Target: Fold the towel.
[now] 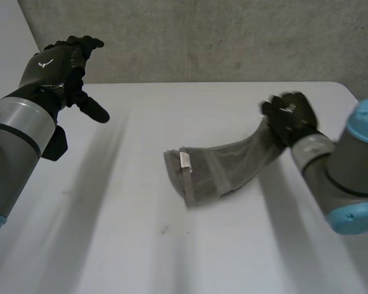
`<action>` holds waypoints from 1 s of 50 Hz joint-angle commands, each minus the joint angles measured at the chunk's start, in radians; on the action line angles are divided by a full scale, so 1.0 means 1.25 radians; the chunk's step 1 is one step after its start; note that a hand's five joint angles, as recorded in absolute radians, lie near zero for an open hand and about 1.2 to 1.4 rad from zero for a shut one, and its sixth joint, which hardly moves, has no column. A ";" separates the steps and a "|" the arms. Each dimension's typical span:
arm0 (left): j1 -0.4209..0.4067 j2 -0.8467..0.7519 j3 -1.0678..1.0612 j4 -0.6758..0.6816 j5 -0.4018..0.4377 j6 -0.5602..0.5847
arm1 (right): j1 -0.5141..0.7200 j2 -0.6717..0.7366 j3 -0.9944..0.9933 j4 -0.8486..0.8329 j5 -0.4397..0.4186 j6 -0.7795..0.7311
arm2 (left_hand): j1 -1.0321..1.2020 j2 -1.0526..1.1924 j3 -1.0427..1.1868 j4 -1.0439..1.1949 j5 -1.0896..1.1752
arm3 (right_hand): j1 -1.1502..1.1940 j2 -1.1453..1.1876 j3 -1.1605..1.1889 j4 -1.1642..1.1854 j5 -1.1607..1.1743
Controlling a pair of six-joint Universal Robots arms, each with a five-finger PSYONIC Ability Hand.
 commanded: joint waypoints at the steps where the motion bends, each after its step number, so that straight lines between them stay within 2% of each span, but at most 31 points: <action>1: 0.000 0.005 0.000 0.000 0.001 0.000 | 0.213 0.099 -0.118 0.030 -0.065 -0.056 | 0.005 0.007 0.007 0.006 -0.020 | 0.380 0.200 0.171 0.165 0.206; 7: 0.000 0.004 -0.001 0.000 0.001 0.001 | 0.294 0.208 -0.124 0.070 -0.113 -0.143 | 0.005 0.007 0.007 0.006 -0.020 | 0.380 0.200 0.171 0.165 0.206; 11: -0.001 -0.001 -0.001 0.000 0.002 0.001 | 0.297 0.228 -0.122 0.072 -0.103 -0.172 | 0.005 0.007 0.007 0.006 -0.020 | 0.380 0.200 0.171 0.165 0.206; 12: -0.001 -0.005 0.000 0.000 0.002 0.001 | 0.297 0.223 -0.119 0.073 -0.096 -0.172 | 0.005 0.007 0.007 0.006 -0.020 | 0.190 0.010 -0.019 -0.024 0.016; 13: -0.001 -0.005 0.000 0.000 0.002 0.001 | 0.297 0.223 -0.119 0.073 -0.096 -0.172 | 0.005 0.007 0.007 0.006 -0.020 | 0.188 0.008 -0.020 -0.026 0.014; 14: -0.003 -0.007 0.002 0.001 0.002 0.001 | 0.294 0.210 -0.113 0.075 -0.088 -0.165 | 0.005 0.007 0.007 0.006 -0.020 | -0.216 -0.396 -0.425 -0.431 -0.390; 15: -0.005 -0.011 0.006 0.002 0.002 0.001 | 0.291 0.184 -0.107 0.077 -0.078 -0.152 | 0.005 0.007 0.007 0.006 -0.020 | -0.530 -0.709 -0.738 -0.744 -0.704; 17: -0.010 -0.021 0.013 0.002 0.002 0.000 | 0.285 0.150 -0.101 0.082 -0.069 -0.124 | 0.005 0.007 0.007 0.006 -0.020 | -0.597 -0.777 -0.806 -0.812 -0.771; 21: -0.021 -0.050 0.038 0.005 0.001 0.000 | 0.242 0.082 -0.079 0.093 -0.060 -0.028 | 0.005 0.007 0.007 0.006 -0.020 | -0.597 -0.777 -0.806 -0.812 -0.771; 23: -0.040 -0.105 0.076 0.005 -0.001 -0.002 | 0.190 0.016 -0.052 0.106 -0.066 0.102 | 0.010 0.012 0.011 0.011 -0.015 | -0.597 -0.777 -0.806 -0.812 -0.771; 24: -0.041 -0.106 0.076 0.005 -0.001 -0.002 | 0.190 0.016 -0.052 0.106 -0.066 0.102 | 0.010 0.012 0.011 0.011 -0.015 | -0.597 -0.777 -0.806 -0.812 -0.771; 26: -0.082 -0.180 0.127 0.000 -0.001 -0.002 | 0.133 -0.039 -0.037 0.128 -0.081 0.236 | 0.017 0.019 0.018 0.018 -0.008 | -0.597 -0.777 -0.806 -0.812 -0.771; 29: -0.106 -0.222 0.158 -0.002 -0.001 -0.002 | 0.100 -0.054 -0.035 0.147 -0.103 0.298 | 0.017 0.019 0.018 0.018 -0.008 | -0.597 -0.777 -0.806 -0.812 -0.771; 31: -0.146 -0.306 0.213 -0.013 -0.001 -0.002 | 0.027 -0.060 -0.041 0.201 -0.172 0.395 | 0.017 0.019 0.018 0.018 -0.008 | -0.597 -0.777 -0.806 -0.812 -0.771; 32: -0.146 -0.307 0.214 -0.014 -0.001 -0.002 | 0.027 -0.060 -0.041 0.201 -0.173 0.396 | 0.017 0.019 0.018 0.018 -0.008 | -0.597 -0.777 -0.806 -0.812 -0.771; 34: -0.171 -0.391 0.260 -0.031 0.000 -0.006 | -0.027 -0.046 -0.057 0.251 -0.262 0.457 | 0.019 0.021 0.021 0.021 -0.006 | -0.597 -0.777 -0.806 -0.812 -0.771; 35: -0.171 -0.392 0.260 -0.031 0.000 -0.006 | -0.027 -0.046 -0.057 0.251 -0.262 0.457 | 0.019 0.021 0.021 0.021 -0.006 | -0.597 -0.777 -0.806 -0.812 -0.771; 37: -0.189 -0.470 0.288 -0.047 -0.001 -0.006 | -0.039 0.027 -0.091 0.272 -0.304 0.472 | 0.019 0.021 0.021 0.021 -0.006 | -0.597 -0.777 -0.806 -0.812 -0.771; 41: -0.196 -0.531 0.297 -0.053 -0.003 -0.007 | -0.037 0.092 -0.128 0.277 -0.302 0.467 | 0.019 0.021 0.021 0.021 -0.006 | -0.597 -0.777 -0.806 -0.812 -0.771; 46: -0.194 -0.585 0.297 -0.053 -0.006 -0.005 | -0.035 0.184 -0.173 0.281 -0.283 0.426 | 0.019 0.021 0.021 0.021 -0.006 | -0.597 -0.777 -0.806 -0.812 -0.771; 50: -0.190 -0.606 0.290 -0.053 -0.005 0.002 | -0.032 0.255 -0.210 0.281 -0.237 0.332 | 0.017 0.019 0.019 0.018 -0.008 | -0.597 -0.777 -0.806 -0.812 -0.771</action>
